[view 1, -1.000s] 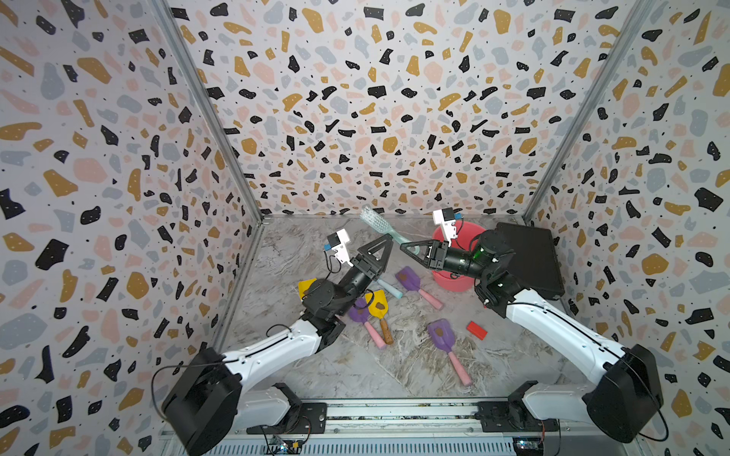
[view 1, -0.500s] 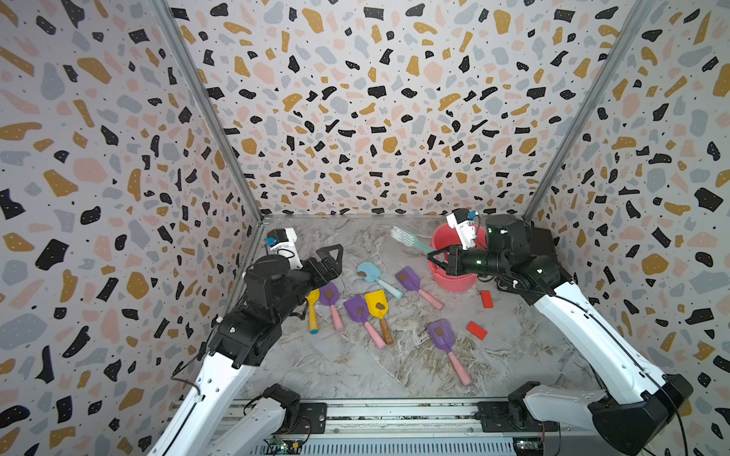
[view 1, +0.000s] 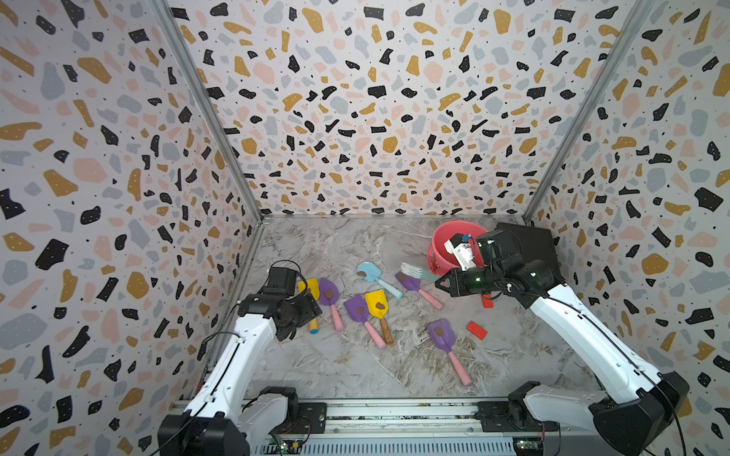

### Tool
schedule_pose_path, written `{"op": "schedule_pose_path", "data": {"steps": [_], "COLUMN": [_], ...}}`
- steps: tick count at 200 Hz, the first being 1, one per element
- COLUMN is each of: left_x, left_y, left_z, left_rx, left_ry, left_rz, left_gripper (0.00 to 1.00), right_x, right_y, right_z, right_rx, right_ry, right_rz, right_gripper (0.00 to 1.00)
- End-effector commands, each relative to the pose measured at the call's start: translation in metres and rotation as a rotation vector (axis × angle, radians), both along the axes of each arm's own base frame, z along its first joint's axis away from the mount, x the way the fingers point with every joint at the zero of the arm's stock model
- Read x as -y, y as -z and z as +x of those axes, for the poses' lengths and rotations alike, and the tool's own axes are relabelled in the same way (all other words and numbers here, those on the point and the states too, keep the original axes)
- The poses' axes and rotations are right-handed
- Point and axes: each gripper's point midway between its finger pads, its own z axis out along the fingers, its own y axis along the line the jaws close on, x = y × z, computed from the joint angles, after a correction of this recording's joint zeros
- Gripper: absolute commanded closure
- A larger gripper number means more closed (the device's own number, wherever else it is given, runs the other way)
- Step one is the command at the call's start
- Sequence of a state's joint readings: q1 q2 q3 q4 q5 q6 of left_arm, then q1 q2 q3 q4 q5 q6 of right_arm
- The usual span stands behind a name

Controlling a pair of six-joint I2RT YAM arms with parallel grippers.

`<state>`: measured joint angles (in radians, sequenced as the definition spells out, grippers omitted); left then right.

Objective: Brush the soil off the hand trowel and place it into the bucket
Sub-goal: Pick up the hand trowel from the center of the board.

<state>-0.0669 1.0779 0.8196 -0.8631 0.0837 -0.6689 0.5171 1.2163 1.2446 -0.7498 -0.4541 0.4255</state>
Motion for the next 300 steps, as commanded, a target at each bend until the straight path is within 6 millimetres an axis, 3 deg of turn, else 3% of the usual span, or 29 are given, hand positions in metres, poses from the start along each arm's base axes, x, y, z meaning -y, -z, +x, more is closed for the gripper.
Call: {"op": "schedule_pose_path", "data": {"steps": [1, 68, 117, 148, 197, 223, 257, 270, 290, 300], "left_x": [0.003, -0.004, 0.007, 0.008, 0.004, 0.003, 0.007, 0.012, 0.03, 0.039], "left_y": [0.019, 0.057, 0.082, 0.092, 0.09, 0.084, 0.065, 0.051, 0.021, 0.005], "left_z": [0.008, 0.034, 0.042, 0.037, 0.028, 0.028, 0.03, 0.03, 0.028, 0.022], "left_rx": [-0.011, -0.053, -0.129, -0.174, -0.211, -0.212, -0.197, -0.181, -0.152, -0.164], "left_ry": [0.012, -0.024, 0.042, 0.056, 0.091, 0.12, 0.157, 0.191, 0.306, 0.381], "left_rz": [-0.017, 0.057, 0.099, 0.126, 0.157, 0.168, 0.16, 0.145, 0.082, 0.052], "left_gripper": [0.13, 0.29, 0.33, 0.45, 0.67, 0.79, 0.8, 0.82, 1.0, 1.0], "right_x": [-0.008, -0.009, -0.008, -0.006, -0.006, -0.006, -0.002, 0.0, 0.001, 0.002], "right_y": [-0.014, -0.015, -0.015, -0.013, -0.014, -0.016, -0.021, -0.024, -0.032, -0.036], "right_z": [-0.005, -0.006, -0.006, -0.007, -0.007, -0.005, -0.003, -0.001, -0.001, 0.001], "right_rx": [0.026, 0.04, 0.041, 0.037, 0.046, 0.058, 0.09, 0.109, 0.168, 0.213], "right_ry": [-0.02, -0.04, -0.04, -0.035, -0.031, -0.026, -0.024, -0.03, -0.052, -0.065], "right_rz": [0.083, 0.081, 0.078, 0.075, 0.076, 0.081, 0.072, 0.071, 0.06, 0.048], "right_gripper": [1.0, 1.0, 1.0, 1.0, 1.0, 1.0, 1.0, 1.0, 1.0, 1.0]}}
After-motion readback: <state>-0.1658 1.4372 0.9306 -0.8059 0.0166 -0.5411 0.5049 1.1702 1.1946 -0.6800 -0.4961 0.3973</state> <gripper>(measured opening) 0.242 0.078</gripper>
